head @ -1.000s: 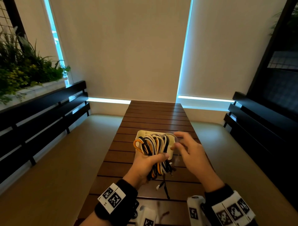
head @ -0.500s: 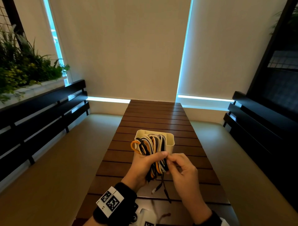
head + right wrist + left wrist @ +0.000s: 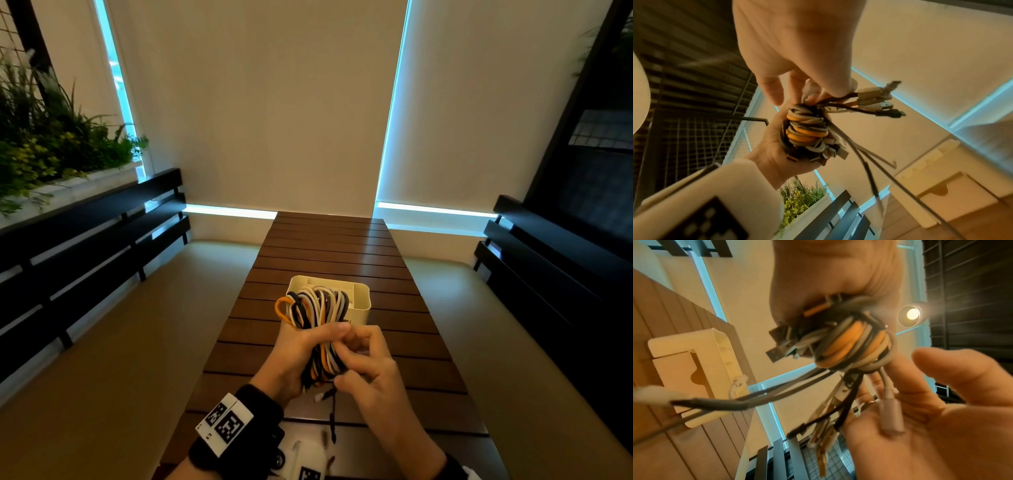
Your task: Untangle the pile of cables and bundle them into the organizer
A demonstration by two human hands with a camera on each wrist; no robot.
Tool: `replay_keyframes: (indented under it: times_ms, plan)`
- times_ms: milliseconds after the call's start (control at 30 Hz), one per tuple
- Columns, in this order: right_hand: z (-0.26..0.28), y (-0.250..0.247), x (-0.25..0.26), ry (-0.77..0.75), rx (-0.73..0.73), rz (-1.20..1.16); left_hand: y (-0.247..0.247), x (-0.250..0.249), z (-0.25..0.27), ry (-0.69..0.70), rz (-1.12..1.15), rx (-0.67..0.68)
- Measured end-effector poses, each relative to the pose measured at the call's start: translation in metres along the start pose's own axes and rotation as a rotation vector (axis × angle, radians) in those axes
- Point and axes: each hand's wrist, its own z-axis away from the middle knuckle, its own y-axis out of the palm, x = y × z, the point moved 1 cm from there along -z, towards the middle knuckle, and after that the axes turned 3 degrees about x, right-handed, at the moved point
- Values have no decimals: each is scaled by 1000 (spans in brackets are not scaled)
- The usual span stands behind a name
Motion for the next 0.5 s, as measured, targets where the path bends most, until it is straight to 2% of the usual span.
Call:
replay_keyframes:
  times_ms: [100, 200, 267, 333, 367, 400, 467, 500]
  plan:
    - [-5, -12, -6, 138, 6, -393, 4, 3, 0, 10, 46, -31]
    - [-9, -28, -10, 141, -134, -720, 8, 0, -4, 36, 22, -76]
    - [-8, -37, -12, 240, -343, -736, 9, -3, -6, 42, -21, -98]
    - [-3, -44, -19, 437, -525, -520, 8, -5, -8, 46, -41, -117]
    - [1, -47, -22, 562, -504, -395, 8, -6, -9, 51, -44, -118]
    - [5, -47, -24, 696, -371, -262, 8, -7, -9, 58, -43, -119]
    - [10, -39, -32, 935, 28, -34, 10, -7, -9, 68, -40, -122]
    - [12, -35, -36, 996, 158, -10, 10, -6, -9, 66, -35, -123]
